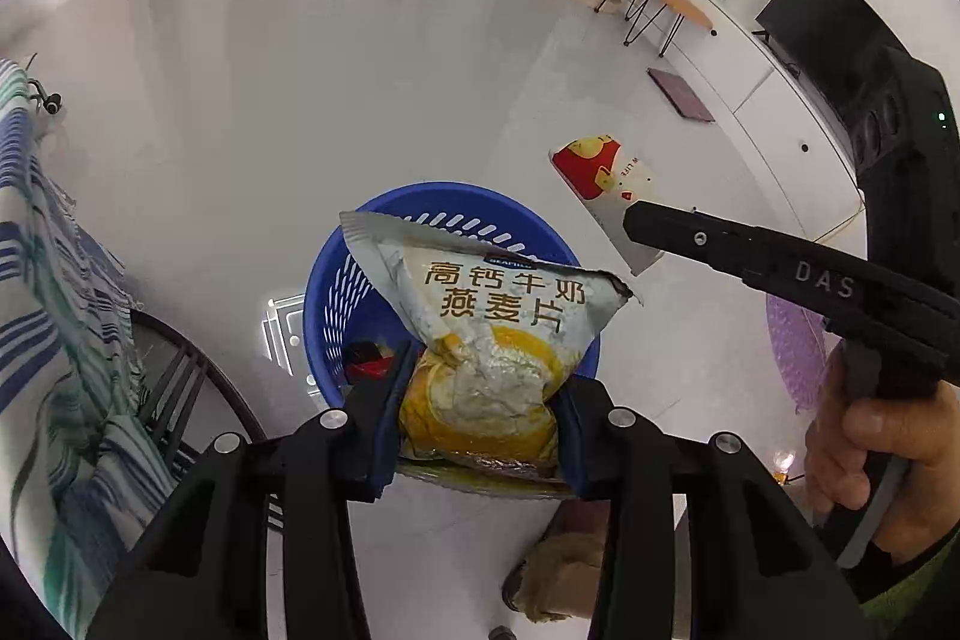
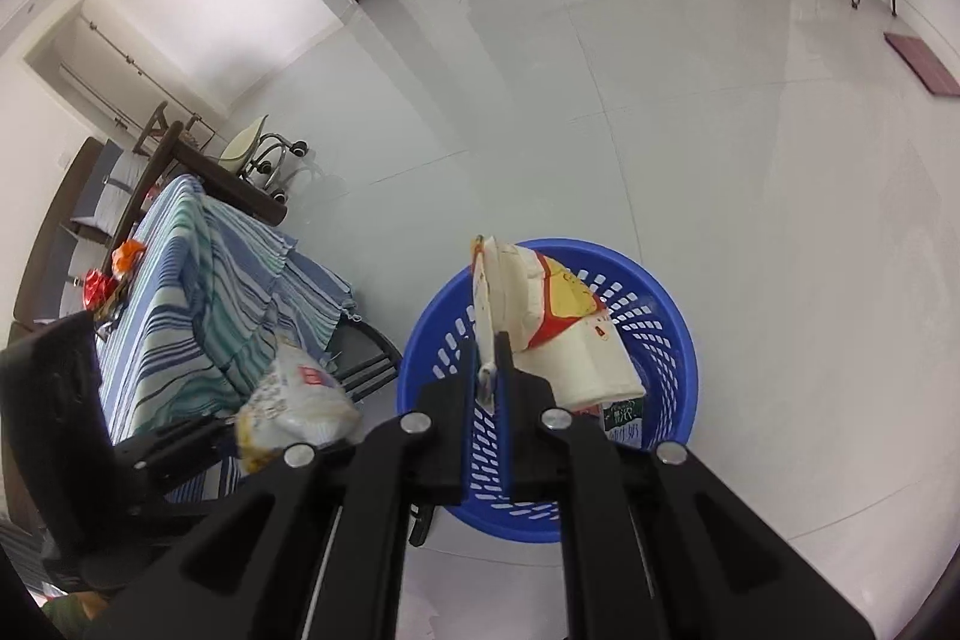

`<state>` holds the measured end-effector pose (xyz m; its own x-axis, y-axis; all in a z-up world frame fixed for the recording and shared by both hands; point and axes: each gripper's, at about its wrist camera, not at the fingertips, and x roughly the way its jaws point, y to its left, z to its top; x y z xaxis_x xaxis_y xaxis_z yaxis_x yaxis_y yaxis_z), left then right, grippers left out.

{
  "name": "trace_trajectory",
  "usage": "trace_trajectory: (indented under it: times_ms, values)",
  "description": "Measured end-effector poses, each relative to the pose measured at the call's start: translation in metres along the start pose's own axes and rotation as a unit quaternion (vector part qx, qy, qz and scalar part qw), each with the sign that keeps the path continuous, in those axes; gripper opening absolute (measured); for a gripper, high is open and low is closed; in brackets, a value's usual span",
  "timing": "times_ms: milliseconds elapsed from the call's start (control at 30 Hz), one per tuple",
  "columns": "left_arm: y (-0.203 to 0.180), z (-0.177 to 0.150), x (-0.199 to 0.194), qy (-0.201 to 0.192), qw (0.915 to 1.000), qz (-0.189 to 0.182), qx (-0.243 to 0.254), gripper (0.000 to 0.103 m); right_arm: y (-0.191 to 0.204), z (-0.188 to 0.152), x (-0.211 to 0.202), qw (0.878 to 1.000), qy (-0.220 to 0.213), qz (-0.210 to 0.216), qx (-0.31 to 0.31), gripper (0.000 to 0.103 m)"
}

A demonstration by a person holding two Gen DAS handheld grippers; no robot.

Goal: Collect trash
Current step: 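Carry both packets over the blue wastebasket and open both tools to drop them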

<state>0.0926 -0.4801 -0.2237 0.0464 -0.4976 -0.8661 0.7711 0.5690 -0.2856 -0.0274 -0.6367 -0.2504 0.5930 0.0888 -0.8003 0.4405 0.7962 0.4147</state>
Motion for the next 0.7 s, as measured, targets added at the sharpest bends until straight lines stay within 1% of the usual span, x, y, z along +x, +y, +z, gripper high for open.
trace_trajectory:
  times_ms: [100, 133, 167, 200, 233, 267, 367, 400, 500, 533, 567, 600, 633, 700]
  values:
    - [-0.002, 0.007, 0.023, 0.004, 1.0000, 0.000, 0.004, 0.044, -0.010, 0.003, 0.005, 1.000, -0.001, 0.005, 0.016, 0.007]
    - [-0.002, 0.011, 0.030, 0.004, 1.0000, -0.001, 0.005, 0.047, -0.012, 0.006, 0.007, 1.000, 0.000, 0.007, 0.019, 0.009]
    - [-0.002, 0.013, 0.035, 0.003, 1.0000, 0.001, 0.006, 0.051, -0.016, 0.008, 0.008, 1.000, 0.001, 0.006, 0.022, 0.014]
    - [-0.001, 0.014, 0.039, 0.001, 1.0000, 0.005, 0.005, 0.070, -0.018, 0.009, 0.009, 1.000, 0.002, 0.007, 0.026, 0.043]
    - [0.001, 0.015, 0.041, -0.004, 0.9999, 0.010, 0.002, 0.083, -0.021, 0.009, 0.006, 0.999, -0.002, 0.007, 0.031, 0.054]
    - [0.003, 0.015, 0.039, -0.011, 0.9999, 0.013, 0.000, 0.085, -0.022, 0.010, 0.003, 0.999, -0.009, 0.006, 0.036, 0.056]
    - [0.007, 0.014, 0.028, -0.020, 0.9996, 0.019, -0.010, 0.087, -0.019, 0.013, -0.010, 0.999, -0.030, 0.000, 0.036, 0.056]
    - [0.005, 0.015, 0.022, -0.027, 0.9994, 0.018, -0.011, 0.088, -0.019, 0.013, -0.015, 0.999, -0.039, -0.010, 0.034, 0.063]
    - [-0.004, 0.011, -0.012, -0.065, 0.9978, 0.014, 0.002, 0.090, -0.013, 0.012, -0.029, 0.997, -0.069, -0.035, 0.030, 0.077]
    - [-0.009, 0.007, -0.027, -0.083, 0.9964, 0.013, 0.008, 0.093, -0.010, 0.010, -0.035, 0.996, -0.078, -0.041, 0.028, 0.080]
    - [-0.012, 0.002, -0.041, -0.101, 0.9947, 0.016, 0.014, 0.095, -0.006, 0.008, -0.039, 0.995, -0.087, -0.047, 0.025, 0.088]
    - [-0.014, -0.002, -0.056, -0.115, 0.9930, 0.022, 0.017, 0.098, -0.001, 0.003, -0.044, 0.993, -0.099, -0.056, 0.020, 0.091]
    - [-0.016, -0.008, -0.071, -0.128, 0.9912, 0.027, 0.017, 0.098, 0.006, -0.001, -0.047, 0.992, -0.108, -0.066, 0.010, 0.091]
    - [-0.016, -0.023, -0.096, -0.140, 0.9895, 0.031, 0.015, 0.098, 0.025, -0.011, -0.048, 0.989, -0.117, -0.087, -0.022, 0.092]
